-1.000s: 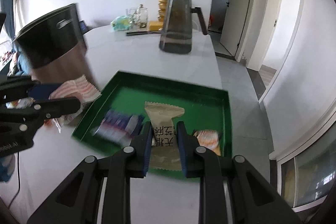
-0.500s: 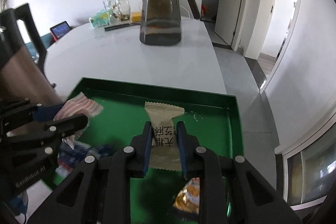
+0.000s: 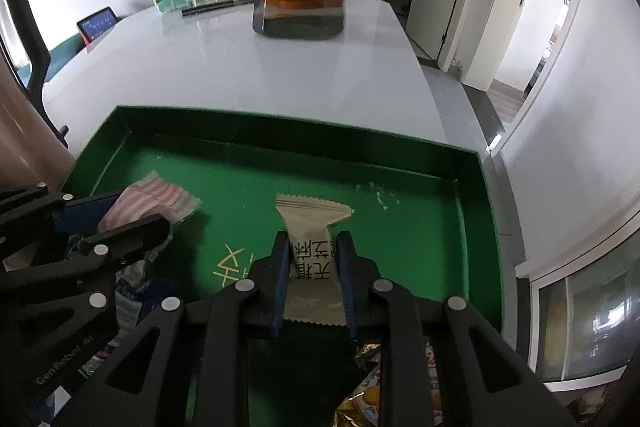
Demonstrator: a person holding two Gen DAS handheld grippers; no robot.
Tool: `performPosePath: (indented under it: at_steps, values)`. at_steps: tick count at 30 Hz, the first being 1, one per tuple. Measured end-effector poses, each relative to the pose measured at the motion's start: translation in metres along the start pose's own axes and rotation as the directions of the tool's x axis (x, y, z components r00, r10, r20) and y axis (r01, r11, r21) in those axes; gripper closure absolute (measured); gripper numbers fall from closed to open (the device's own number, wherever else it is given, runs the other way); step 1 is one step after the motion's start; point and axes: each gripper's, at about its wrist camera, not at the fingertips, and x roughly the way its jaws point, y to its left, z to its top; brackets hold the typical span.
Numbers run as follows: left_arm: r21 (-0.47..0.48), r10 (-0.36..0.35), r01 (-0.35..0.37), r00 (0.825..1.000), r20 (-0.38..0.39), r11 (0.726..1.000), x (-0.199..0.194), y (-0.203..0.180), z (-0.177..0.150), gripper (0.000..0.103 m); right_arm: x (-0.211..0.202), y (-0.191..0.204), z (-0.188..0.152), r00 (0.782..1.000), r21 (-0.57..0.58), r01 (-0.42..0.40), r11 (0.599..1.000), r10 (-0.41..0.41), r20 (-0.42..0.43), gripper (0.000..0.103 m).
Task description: Organize snacks
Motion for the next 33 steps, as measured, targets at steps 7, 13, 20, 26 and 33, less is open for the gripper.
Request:
performPosePath:
  at_steps: [7, 13, 20, 26, 33]
  values:
    - [0.000, -0.006, 0.006, 1.000, 0.000, 1.000, 0.001, -0.001, 0.001, 0.080, 0.002, 0.001, 0.001, 1.000, 0.005, 0.004, 1.000, -0.004, -0.009, 0.103]
    - [0.005, -0.006, 0.006, 1.000, 0.013, 1.000, 0.000, -0.001, -0.001, 0.079, 0.001, 0.000, -0.001, 1.000, 0.012, 0.010, 1.000, -0.010, -0.005, 0.057]
    - [0.013, -0.001, 0.001, 1.000, 0.027, 1.000, -0.006, -0.002, -0.003, 0.073, -0.005, 0.000, -0.002, 1.000, 0.006, 0.027, 1.000, -0.028, 0.005, 0.047]
    - [0.017, 0.000, -0.001, 0.999, 0.035, 1.000, -0.008, -0.003, -0.003, 0.068, -0.014, -0.007, -0.003, 0.998, 0.019, 0.060, 0.998, -0.060, 0.020, 0.030]
    - [0.040, 0.004, -0.007, 0.998, 0.057, 0.999, -0.014, -0.009, -0.004, 0.064, -0.027, -0.010, -0.006, 0.996, 0.040, 0.082, 0.996, -0.084, 0.040, 0.029]
